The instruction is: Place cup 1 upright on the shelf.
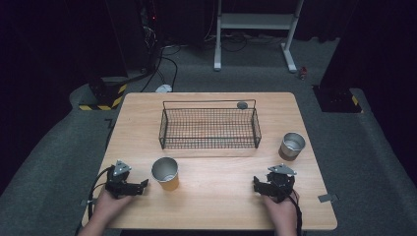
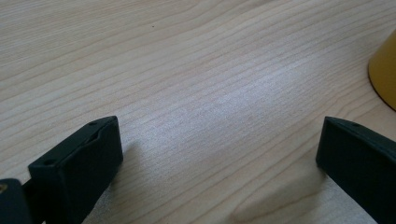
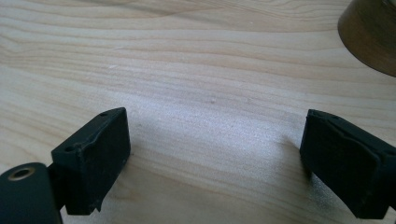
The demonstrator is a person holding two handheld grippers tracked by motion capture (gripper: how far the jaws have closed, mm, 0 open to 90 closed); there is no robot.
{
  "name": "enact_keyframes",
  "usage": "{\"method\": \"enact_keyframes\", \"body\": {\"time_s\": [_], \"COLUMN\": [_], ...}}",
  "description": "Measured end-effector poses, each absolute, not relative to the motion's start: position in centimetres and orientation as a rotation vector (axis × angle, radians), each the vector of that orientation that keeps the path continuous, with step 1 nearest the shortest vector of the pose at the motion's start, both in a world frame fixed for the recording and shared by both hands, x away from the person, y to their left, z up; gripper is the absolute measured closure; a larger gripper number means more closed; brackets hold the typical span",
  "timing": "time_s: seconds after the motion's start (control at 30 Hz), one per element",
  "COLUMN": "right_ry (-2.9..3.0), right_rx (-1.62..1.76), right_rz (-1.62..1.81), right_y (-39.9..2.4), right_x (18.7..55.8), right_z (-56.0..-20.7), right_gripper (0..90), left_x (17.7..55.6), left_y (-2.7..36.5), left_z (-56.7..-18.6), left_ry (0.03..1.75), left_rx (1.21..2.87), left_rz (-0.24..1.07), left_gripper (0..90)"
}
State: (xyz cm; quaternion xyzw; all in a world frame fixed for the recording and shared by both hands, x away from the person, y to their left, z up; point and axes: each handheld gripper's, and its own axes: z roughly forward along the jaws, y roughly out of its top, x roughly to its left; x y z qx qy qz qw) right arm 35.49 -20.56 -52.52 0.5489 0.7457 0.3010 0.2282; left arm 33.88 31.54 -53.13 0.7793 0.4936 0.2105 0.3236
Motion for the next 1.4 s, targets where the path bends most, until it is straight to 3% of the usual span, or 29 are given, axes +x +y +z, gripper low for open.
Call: {"method": "enact_keyframes", "body": {"time_s": [1.4], "right_ry": [2.056], "right_rx": [1.506], "right_rz": [0.828], "right_y": [-20.58], "right_x": [35.54], "right_z": [-52.53], "right_gripper": [8.8], "left_x": [33.54], "left_y": [31.87], "left_z": [-52.42], "left_ry": [1.298], "left_rx": [2.037], "left_rz": [0.540], "left_gripper": [0.1]}}
